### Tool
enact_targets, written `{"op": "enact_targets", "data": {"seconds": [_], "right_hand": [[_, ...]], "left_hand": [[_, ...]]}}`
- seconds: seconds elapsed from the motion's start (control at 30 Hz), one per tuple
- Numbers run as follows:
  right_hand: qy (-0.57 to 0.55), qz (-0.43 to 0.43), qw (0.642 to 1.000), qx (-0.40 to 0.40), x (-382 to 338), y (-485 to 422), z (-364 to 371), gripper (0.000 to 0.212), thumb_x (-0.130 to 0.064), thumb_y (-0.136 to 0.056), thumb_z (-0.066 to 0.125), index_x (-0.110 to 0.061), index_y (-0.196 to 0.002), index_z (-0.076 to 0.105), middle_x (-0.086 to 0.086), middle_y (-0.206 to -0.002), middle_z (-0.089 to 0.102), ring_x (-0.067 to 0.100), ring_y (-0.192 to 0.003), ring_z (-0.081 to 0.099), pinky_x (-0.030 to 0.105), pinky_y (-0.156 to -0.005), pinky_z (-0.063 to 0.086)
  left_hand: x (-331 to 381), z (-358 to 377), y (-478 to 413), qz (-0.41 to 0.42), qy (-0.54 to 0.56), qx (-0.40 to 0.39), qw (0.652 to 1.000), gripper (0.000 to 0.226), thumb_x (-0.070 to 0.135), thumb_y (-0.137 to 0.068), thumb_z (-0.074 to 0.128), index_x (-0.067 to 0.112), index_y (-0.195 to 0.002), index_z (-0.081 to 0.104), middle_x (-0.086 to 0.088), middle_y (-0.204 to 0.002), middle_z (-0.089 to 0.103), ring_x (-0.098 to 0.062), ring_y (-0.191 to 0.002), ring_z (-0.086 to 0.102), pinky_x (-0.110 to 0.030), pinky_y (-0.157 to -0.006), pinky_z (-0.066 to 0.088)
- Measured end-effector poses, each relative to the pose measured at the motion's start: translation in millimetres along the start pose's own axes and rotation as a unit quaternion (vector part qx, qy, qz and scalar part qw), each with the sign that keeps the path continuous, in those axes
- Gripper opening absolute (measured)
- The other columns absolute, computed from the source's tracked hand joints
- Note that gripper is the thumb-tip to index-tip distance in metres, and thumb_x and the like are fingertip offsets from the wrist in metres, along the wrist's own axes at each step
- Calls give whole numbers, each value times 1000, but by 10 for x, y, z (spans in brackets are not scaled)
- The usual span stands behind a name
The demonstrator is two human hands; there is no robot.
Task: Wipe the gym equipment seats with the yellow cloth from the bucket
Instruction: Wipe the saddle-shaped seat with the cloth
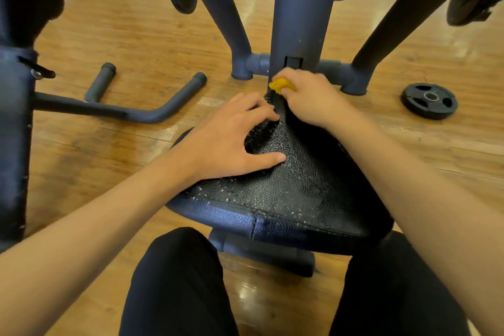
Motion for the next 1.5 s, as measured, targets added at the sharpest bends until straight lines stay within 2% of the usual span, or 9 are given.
{"op": "enact_targets", "data": {"seconds": [0.17, 0.47, 0.67, 0.8, 0.93, 1.03, 1.17, 1.37, 1.5], "right_hand": [[-14, -10, 1000, 22, 51, 207, -19, 35, -16, -102, 47, -21, -135, 55, 10, -134, 59, 36, -124, 52, 39, -96, 41], [-51, -112, 991, 48, 106, 2456, -76, 46, -19, -95, 52, -23, -141, 54, -8, -154, 45, 10, -146, 36, 37, -116, 38], [-27, -88, 996, 11, 132, 1318, -87, 42, -21, -103, 45, -20, -144, 51, 0, -156, 43, 18, -146, 37, 36, -119, 31], [6, -34, 999, 0, 111, 365, -10, 35, -19, -103, 46, -19, -138, 50, 10, -143, 53, 36, -128, 50, 46, -102, 42], [16, -39, 999, 10, 84, 633, -26, 38, -19, -102, 49, -23, -139, 51, 7, -142, 53, 35, -127, 51, 47, -100, 44], [-34, -77, 996, 15, 47, 1543, -91, 38, -16, -100, 51, -25, -137, 55, -4, -147, 52, 22, -137, 47, 42, -108, 43], [-50, -93, 994, 25, 24, 2223, -136, 44, -19, -97, 47, -27, -139, 55, -11, -152, 46, 9, -146, 36, 32, -114, 35], [-11, -40, 999, -4, 164, 675, -44, 38, -17, -102, 48, -16, -140, 50, 13, -147, 50, 38, -132, 49, 43, -104, 40], [-8, 15, 999, -47, 225, -48, -93, 35, -18, -105, 42, -13, -138, 49, 20, -141, 52, 43, -126, 48, 41, -97, 39]], "left_hand": [[44, -52, 3, -8, 0, -10, 1000, 71, 68, -82, 61, 14, -129, 65, -2, -127, 57, -22, -121, 54, -35, -107, 40], [35, -32, 12, 6, 3, -7, 1000, 72, 67, -83, 60, 14, -132, 64, -1, -128, 56, -20, -127, 52, -33, -113, 37], [75, -55, 12, -7, 5, -18, 1000, 75, 69, -82, 57, 15, -134, 64, -1, -129, 57, -16, -128, 49, -23, -110, 31], [81, -65, 22, -11, 2, -19, 1000, 74, 69, -83, 57, 16, -134, 64, -3, -129, 57, -13, -126, 48, -15, -108, 27], [71, -68, 31, -5, 3, -14, 1000, 73, 68, -83, 57, 15, -134, 64, -4, -131, 57, -11, -126, 46, -5, -107, 20], [61, -64, 32, 2, 4, -4, 1000, 73, 67, -83, 58, 15, -134, 65, -4, -132, 58, -3, -126, 43, -11, -111, 25], [36, -45, 32, 3, 11, -1, 1000, 70, 65, -84, 61, 15, -133, 65, -5, -131, 58, -15, -129, 51, -34, -114, 37], [81, -66, 34, -7, 9, -7, 1000, 69, 62, -85, 62, 13, -134, 65, -8, -131, 58, -1, -129, 44, -22, -115, 31], [116, -84, 41, -15, 15, -21, 1000, 67, 57, -87, 64, 11, -135, 64, -10, -132, 57, -10, -134, 48, -27, -118, 33]]}}
Point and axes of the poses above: each hand's wrist, its own y-axis away from the middle knuckle, its own z-axis out of the palm, x = y × z, the point moved 2 cm from there along -y, towards the middle knuckle
